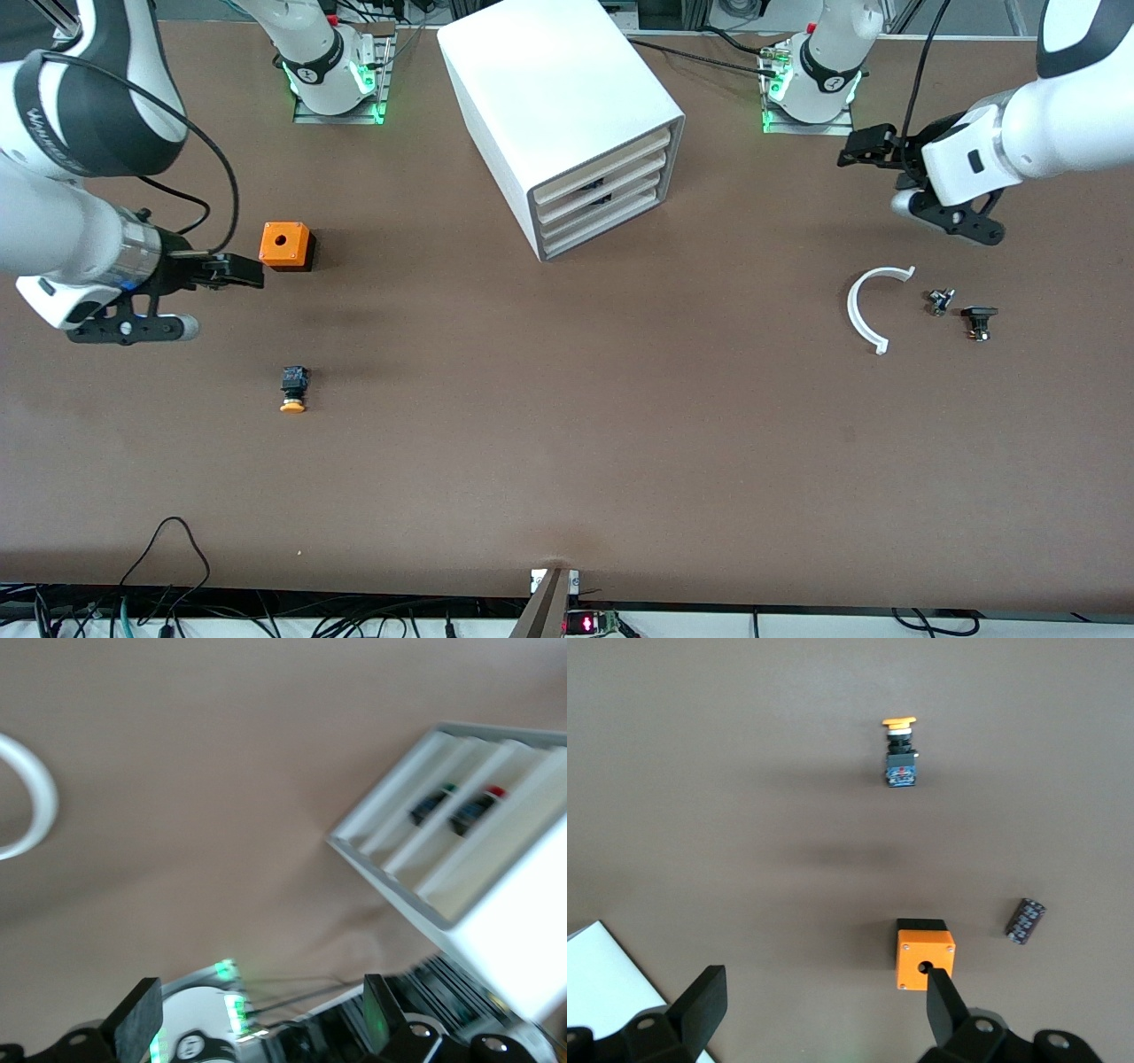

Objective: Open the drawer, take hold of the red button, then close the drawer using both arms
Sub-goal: 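Move the left gripper toward the cabinet while the right gripper rises, then grasp the drawer handle with the left gripper while the right gripper approaches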

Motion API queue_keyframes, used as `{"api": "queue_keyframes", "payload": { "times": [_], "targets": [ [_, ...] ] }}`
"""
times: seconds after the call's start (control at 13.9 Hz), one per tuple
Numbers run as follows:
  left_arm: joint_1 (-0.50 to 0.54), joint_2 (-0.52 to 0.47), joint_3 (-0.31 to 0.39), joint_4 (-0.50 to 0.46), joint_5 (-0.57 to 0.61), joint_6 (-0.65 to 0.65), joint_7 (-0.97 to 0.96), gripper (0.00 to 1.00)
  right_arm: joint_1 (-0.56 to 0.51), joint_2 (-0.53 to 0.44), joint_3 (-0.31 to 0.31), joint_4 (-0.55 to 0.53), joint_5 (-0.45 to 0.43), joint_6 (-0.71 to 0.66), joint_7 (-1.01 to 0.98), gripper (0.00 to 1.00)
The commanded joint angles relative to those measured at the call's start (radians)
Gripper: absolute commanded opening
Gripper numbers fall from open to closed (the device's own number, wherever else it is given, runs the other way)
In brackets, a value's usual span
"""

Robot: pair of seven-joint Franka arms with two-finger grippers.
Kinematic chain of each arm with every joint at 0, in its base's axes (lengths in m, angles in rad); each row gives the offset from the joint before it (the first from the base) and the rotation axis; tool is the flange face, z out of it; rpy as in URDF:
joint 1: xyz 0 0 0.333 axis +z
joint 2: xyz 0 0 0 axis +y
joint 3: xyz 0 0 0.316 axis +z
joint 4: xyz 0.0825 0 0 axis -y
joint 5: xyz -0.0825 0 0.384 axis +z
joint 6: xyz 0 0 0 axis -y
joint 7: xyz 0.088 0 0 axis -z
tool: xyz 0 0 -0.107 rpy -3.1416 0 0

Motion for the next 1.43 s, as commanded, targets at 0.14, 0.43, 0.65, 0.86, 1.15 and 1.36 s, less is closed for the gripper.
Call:
{"api": "queue_keyframes", "payload": {
  "times": [0.14,0.43,0.65,0.86,1.15,1.36],
  "targets": [
    [0.063,0.131,0.005,0.018,-0.327,-0.086,0.210,1.00,0.057,0.063,0.000,0.016,0.014,0.056,0.057,1.00],
    [0.058,0.239,0.004,-0.021,-0.518,-0.054,0.426,1.00,0.116,0.080,0.002,0.019,0.021,0.087,0.090,1.00],
    [0.045,0.288,0.001,-0.131,-0.610,0.058,0.606,1.00,0.161,0.080,0.002,0.021,0.063,0.110,0.095,1.00],
    [0.037,0.296,-0.053,-0.252,-0.701,0.179,0.664,1.00,0.192,0.085,0.002,0.021,0.066,0.164,0.101,1.00],
    [0.037,0.337,-0.076,-0.339,-0.740,0.221,0.793,0.99,0.236,0.100,0.000,0.067,0.057,0.165,0.245,1.00],
    [0.019,0.380,-0.079,-0.444,-0.862,0.248,0.948,0.97,0.268,0.144,0.000,0.125,0.055,0.165,0.380,1.00]
  ]
}}
